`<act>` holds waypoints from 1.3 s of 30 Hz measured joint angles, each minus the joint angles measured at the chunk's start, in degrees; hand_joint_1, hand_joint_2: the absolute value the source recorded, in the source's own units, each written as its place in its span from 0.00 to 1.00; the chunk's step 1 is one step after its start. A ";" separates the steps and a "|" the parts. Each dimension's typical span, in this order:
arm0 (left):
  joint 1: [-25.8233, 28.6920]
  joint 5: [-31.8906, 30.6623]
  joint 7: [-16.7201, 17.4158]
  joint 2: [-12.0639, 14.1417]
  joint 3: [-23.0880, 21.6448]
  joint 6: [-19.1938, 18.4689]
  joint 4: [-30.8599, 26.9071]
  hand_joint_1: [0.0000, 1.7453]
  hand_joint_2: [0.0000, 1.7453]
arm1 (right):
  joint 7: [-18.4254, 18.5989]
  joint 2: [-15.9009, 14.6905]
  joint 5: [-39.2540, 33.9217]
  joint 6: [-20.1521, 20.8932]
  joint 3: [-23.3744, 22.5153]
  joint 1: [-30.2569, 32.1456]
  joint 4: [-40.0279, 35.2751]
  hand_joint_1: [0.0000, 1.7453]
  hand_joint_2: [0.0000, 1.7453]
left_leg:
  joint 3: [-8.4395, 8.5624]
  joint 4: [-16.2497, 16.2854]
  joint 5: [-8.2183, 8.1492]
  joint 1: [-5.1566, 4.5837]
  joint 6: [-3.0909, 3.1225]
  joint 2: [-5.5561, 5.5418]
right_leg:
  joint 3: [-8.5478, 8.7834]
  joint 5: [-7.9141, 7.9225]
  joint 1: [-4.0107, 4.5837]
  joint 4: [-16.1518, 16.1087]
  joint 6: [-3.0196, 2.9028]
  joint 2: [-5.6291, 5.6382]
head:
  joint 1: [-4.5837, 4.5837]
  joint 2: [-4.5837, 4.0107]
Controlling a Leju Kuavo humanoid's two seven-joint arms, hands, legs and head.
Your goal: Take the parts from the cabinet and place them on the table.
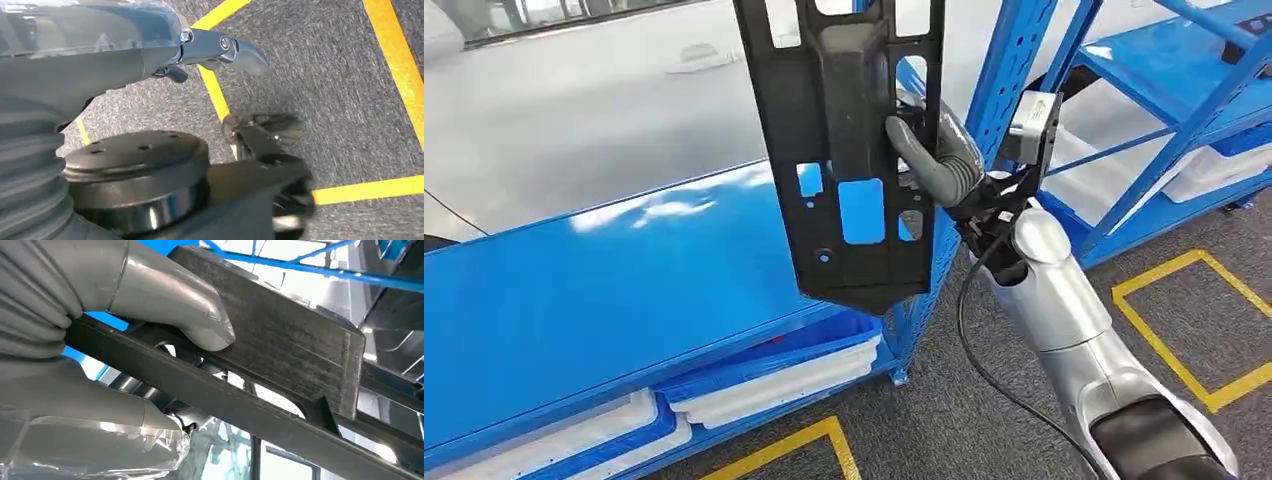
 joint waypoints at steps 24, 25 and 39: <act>-0.28 -0.76 0.63 -0.55 0.09 0.35 0.00 0.00 1.00 | -0.11 -0.63 0.15 0.33 -0.22 -0.53 0.11 1.00 1.00 | -8.58 10.11 -4.88 -0.17 -0.52 1.03 | 2.59 -0.90 -0.28 -1.79 -0.76 -3.04 | 0.00 0.00; -0.30 -0.76 0.63 -0.55 0.09 0.35 0.00 0.00 1.00 | -0.13 -0.65 0.17 0.44 -0.22 -0.42 0.11 1.00 1.00 | -9.43 14.49 -6.77 -0.17 -0.70 1.03 | 1.72 -0.31 -0.28 -1.74 -0.71 -2.98 | 0.00 0.00; -0.06 -1.44 0.55 -0.50 0.07 -0.72 0.00 0.00 1.00 | -0.44 -2.27 -0.96 1.11 -0.35 0.27 0.02 1.00 1.00 | 1.43 -1.22 -0.18 -0.11 2.66 0.95 | -6.51 -6.56 -0.71 10.10 2.98 -2.54 | 0.02 0.00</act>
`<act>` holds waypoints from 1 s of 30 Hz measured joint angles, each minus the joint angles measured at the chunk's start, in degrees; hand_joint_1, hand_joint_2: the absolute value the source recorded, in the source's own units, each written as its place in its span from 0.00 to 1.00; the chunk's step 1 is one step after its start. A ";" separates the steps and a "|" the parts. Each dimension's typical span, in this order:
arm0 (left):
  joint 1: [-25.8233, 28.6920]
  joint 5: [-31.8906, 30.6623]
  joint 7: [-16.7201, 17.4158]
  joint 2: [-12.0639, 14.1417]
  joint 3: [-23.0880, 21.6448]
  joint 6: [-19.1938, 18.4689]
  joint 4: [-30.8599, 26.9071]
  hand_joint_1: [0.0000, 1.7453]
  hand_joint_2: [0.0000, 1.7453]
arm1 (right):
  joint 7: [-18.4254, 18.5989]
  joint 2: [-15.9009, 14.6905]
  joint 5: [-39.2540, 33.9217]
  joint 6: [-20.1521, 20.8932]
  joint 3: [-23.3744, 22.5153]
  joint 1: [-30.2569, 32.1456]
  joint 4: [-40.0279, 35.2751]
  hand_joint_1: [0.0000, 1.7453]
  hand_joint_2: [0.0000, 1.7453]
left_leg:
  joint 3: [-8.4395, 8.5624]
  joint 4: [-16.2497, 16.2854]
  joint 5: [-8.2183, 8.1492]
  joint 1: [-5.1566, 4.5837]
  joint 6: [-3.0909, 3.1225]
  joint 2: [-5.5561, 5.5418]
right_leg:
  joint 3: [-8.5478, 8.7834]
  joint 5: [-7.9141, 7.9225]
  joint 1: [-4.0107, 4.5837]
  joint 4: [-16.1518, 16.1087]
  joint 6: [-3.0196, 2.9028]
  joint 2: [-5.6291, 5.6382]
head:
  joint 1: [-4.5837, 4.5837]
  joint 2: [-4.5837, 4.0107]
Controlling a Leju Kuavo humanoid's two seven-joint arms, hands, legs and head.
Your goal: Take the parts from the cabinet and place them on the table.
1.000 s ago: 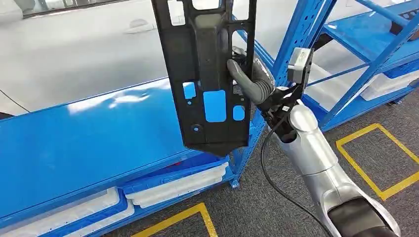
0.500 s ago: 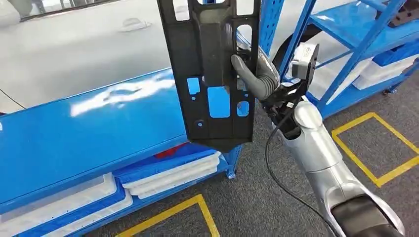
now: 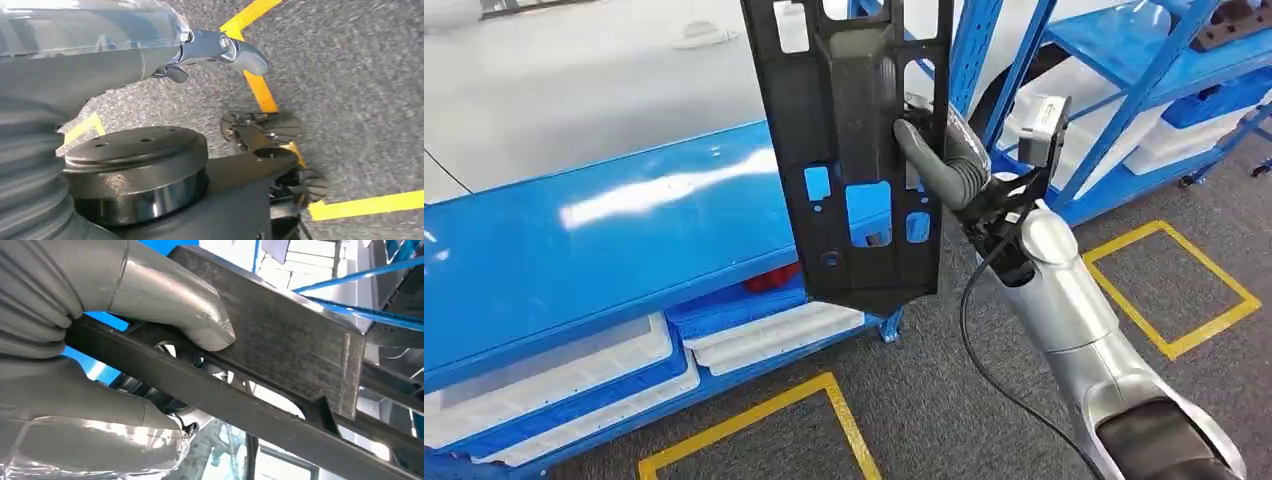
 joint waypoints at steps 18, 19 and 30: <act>-0.25 -0.35 0.63 -0.13 -0.02 0.98 0.00 0.00 1.00 | 0.11 -0.81 -1.09 -1.03 -0.15 0.11 -0.11 1.00 1.00 | -9.14 17.35 -6.09 -0.12 -3.40 -0.06 | 7.40 7.36 0.69 -12.05 -3.54 -0.69 | -0.02 0.00; -0.25 -0.35 0.63 -0.13 -0.04 0.98 0.00 0.00 1.00 | 0.13 -0.81 -1.09 -1.03 -0.15 0.25 -0.11 1.00 1.00 | -7.70 16.59 -3.80 -0.07 -3.48 -0.06 | 6.33 7.88 0.63 -11.68 -3.40 -0.66 | -0.02 0.00; -0.42 -0.37 0.68 -0.35 -0.02 0.59 0.02 0.00 1.00 | 0.15 -1.05 -0.70 -1.22 -0.77 0.39 -0.07 1.00 1.00 | 0.00 -0.05 -0.03 -0.13 -0.02 0.17 | 0.09 1.96 0.30 -2.85 -0.04 -0.12 | 0.00 0.00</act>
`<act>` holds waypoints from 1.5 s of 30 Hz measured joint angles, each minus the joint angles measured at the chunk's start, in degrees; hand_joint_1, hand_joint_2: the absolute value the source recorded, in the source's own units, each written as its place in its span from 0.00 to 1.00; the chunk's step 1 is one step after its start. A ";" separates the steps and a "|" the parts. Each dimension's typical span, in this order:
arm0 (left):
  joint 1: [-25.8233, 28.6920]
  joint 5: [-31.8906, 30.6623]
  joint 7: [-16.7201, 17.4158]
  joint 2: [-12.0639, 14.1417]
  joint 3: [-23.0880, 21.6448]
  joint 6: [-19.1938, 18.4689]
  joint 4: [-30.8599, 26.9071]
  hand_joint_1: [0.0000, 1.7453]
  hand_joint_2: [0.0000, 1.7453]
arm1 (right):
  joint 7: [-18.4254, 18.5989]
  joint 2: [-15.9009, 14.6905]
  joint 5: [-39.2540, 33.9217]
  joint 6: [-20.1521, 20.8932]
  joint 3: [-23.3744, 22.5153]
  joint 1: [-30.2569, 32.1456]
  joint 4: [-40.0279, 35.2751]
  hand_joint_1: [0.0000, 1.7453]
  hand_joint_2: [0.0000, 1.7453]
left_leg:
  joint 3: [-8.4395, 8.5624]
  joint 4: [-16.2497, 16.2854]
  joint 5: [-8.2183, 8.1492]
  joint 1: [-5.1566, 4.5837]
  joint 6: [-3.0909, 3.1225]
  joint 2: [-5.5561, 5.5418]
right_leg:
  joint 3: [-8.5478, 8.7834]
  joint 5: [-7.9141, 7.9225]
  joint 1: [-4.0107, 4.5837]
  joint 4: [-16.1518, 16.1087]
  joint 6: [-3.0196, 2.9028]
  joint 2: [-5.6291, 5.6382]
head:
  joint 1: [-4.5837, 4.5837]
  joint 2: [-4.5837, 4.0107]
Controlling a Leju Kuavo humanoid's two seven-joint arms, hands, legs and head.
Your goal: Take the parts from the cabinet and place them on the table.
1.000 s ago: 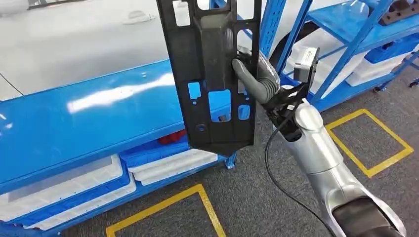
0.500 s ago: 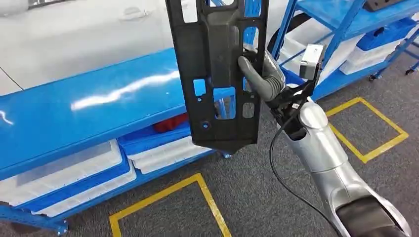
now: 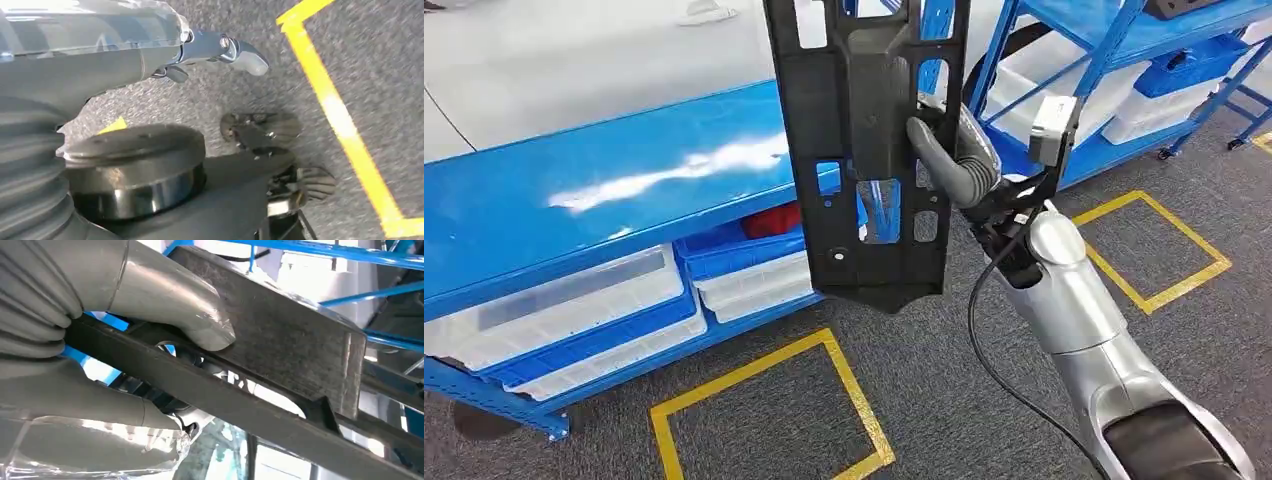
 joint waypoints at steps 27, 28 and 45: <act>0.03 0.04 -0.15 -0.07 0.00 0.31 0.00 0.00 1.00 | 0.72 0.59 0.96 0.24 -0.81 -1.17 0.50 1.00 1.00 | 3.39 0.34 -3.59 0.00 -1.86 -0.78 | 2.09 10.00 0.08 -7.08 -0.68 -0.43 | -0.02 0.00; 0.01 0.02 -0.13 -0.18 0.00 0.33 0.00 0.00 1.00 | 0.77 0.59 0.98 0.26 -0.83 -1.11 0.59 1.00 1.00 | 2.90 -0.07 -2.70 0.41 -1.19 -0.39 | 1.66 9.71 -0.31 -6.94 -0.35 -0.25 | -0.02 0.00; -0.06 -0.44 0.11 -0.17 -0.02 0.33 0.00 0.00 1.00 | 0.81 0.66 1.00 0.28 -1.75 -1.26 0.28 1.00 1.00 | -7.92 3.54 0.69 -0.12 -2.93 -0.34 | 10.71 2.76 0.12 -9.45 -3.80 -0.80 | -0.04 0.00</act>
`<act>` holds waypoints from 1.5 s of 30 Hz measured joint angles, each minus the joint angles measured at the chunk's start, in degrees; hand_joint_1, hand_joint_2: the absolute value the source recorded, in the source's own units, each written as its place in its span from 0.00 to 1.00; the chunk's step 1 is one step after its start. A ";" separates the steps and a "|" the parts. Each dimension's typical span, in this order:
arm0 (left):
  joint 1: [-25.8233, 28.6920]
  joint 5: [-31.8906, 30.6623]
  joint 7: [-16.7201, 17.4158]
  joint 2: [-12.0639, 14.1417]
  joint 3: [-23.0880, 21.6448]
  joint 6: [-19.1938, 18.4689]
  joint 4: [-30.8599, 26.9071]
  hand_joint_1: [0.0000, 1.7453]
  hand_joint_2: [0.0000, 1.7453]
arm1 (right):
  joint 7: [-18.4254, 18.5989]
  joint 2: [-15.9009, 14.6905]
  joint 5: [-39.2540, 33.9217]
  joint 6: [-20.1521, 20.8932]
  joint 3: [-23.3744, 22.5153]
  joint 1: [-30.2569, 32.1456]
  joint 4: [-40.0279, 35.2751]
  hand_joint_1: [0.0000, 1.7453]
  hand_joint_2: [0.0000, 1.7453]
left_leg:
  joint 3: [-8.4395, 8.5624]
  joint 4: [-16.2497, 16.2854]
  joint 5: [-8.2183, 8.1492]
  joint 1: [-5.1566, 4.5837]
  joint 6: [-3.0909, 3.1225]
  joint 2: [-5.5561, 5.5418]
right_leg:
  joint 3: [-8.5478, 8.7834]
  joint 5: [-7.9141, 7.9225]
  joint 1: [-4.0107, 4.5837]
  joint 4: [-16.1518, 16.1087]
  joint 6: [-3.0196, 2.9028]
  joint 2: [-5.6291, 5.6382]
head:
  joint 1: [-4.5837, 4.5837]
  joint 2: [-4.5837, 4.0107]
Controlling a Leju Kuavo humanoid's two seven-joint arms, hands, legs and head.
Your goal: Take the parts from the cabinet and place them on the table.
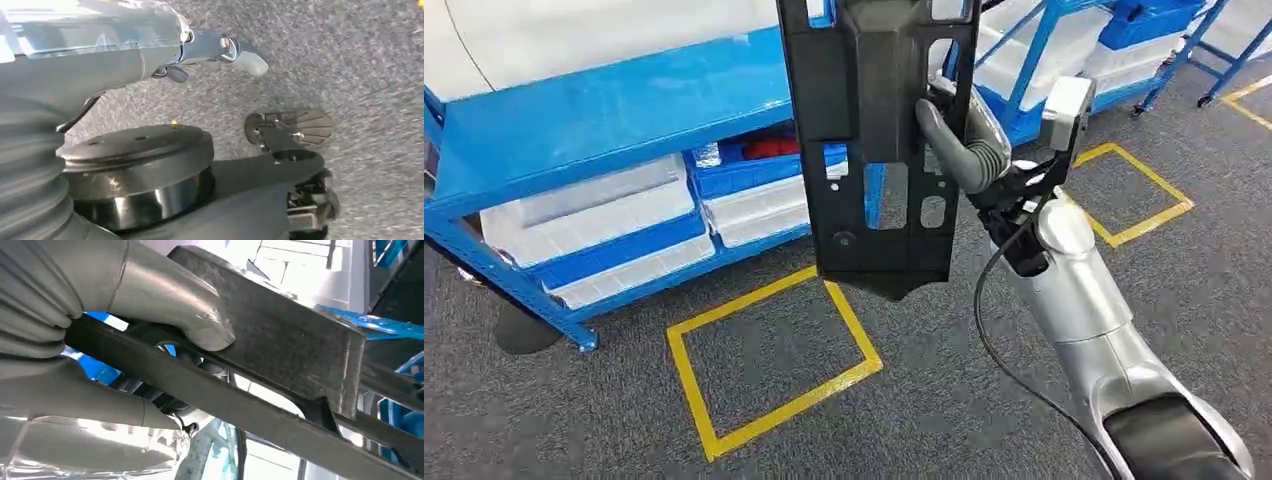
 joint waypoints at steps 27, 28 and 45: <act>0.04 -0.22 0.09 -0.09 -0.07 0.00 0.02 0.00 1.00 | -0.22 -0.48 -0.24 -0.13 -1.31 1.99 -1.66 1.00 1.00 | 1.84 -4.09 5.39 0.02 1.00 0.24 | 1.45 -2.84 1.24 1.24 1.22 0.62 | 0.04 0.00; 0.03 -0.26 -0.04 -0.13 -0.07 0.20 0.02 0.00 1.00 | -0.13 -0.48 -0.22 -0.15 -1.44 2.17 -1.68 1.00 1.00 | 1.79 -4.48 5.88 0.01 0.58 0.25 | 1.30 -2.57 1.29 0.37 0.79 0.55 | 0.04 0.00; 0.63 -1.88 -0.09 0.48 -0.61 1.11 0.02 0.00 1.00 | 0.13 -2.27 -0.65 -0.17 -4.26 5.33 -3.17 1.00 1.00 | 7.84 -4.43 -0.07 0.42 1.34 0.26 | -4.52 0.77 0.22 2.53 2.55 0.75 | 0.04 0.00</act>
